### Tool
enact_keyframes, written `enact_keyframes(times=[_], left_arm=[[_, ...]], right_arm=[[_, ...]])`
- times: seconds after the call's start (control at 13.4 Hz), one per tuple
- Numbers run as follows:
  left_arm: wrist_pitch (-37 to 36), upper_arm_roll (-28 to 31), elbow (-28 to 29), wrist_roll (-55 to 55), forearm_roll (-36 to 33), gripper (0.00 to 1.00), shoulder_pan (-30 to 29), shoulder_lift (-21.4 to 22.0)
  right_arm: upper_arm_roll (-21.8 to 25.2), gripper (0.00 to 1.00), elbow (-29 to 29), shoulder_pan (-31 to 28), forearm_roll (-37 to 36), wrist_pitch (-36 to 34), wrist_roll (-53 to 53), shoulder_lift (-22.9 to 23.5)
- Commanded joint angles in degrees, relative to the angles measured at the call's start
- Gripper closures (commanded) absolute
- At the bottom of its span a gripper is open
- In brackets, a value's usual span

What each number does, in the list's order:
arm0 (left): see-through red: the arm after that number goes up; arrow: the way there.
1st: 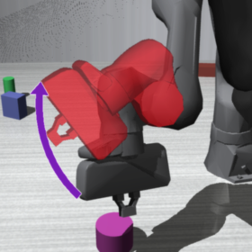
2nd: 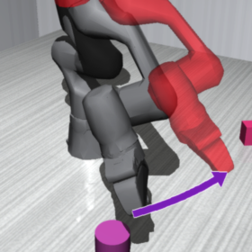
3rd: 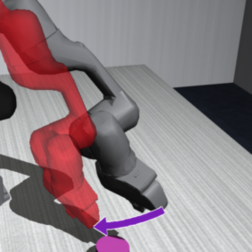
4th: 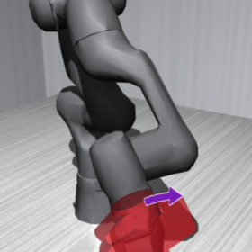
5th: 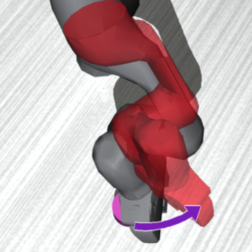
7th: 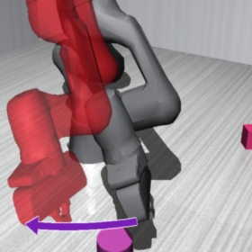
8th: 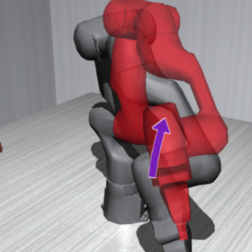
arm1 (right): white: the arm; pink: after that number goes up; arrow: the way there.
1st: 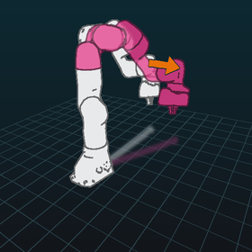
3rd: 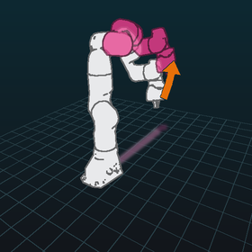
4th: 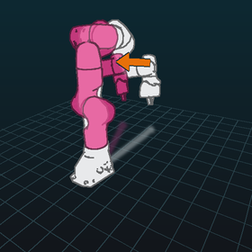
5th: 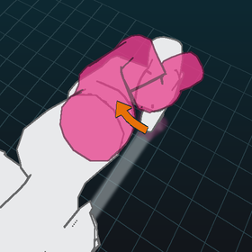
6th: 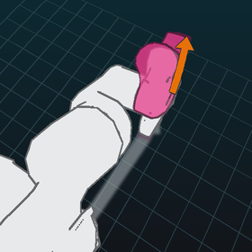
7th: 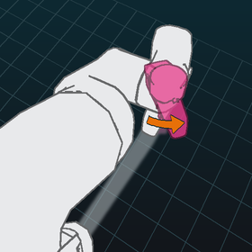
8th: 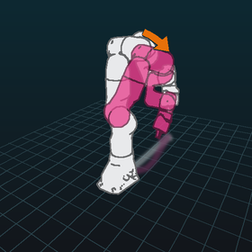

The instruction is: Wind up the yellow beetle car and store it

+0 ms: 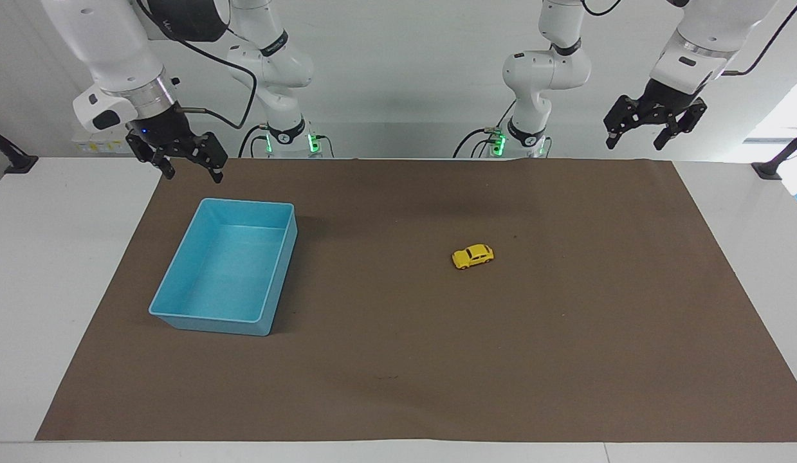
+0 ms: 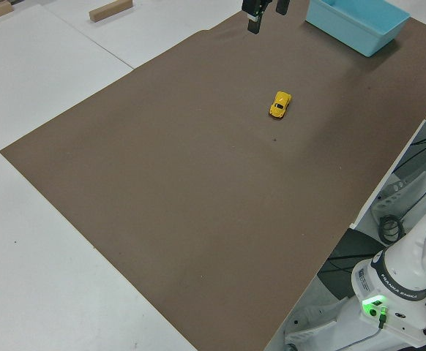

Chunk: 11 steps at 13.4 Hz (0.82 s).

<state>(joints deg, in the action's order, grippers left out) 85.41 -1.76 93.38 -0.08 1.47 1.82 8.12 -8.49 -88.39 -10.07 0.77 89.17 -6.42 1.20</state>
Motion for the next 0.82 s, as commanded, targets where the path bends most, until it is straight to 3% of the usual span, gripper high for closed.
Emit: enact_keyframes(times=[0.0,0.6,0.75], left_arm=[[-0.1,-0.3,1.8,0.3,-0.6,0.0,-0.8,1.6],[1.4,-0.4,6.5,-0.3,-0.6,0.0,-0.7,2.3],[0.1,-0.2,6.5,-5.5,-0.7,0.0,-1.0,2.4]], right_arm=[[-0.1,0.0,-0.1,-0.4,0.4,-0.6,1.4,-0.7],[-0.1,0.0,-0.1,-0.4,0.4,-0.6,1.4,-0.7],[-0.1,0.0,-0.1,-0.4,0.4,-0.6,1.4,-0.7]])
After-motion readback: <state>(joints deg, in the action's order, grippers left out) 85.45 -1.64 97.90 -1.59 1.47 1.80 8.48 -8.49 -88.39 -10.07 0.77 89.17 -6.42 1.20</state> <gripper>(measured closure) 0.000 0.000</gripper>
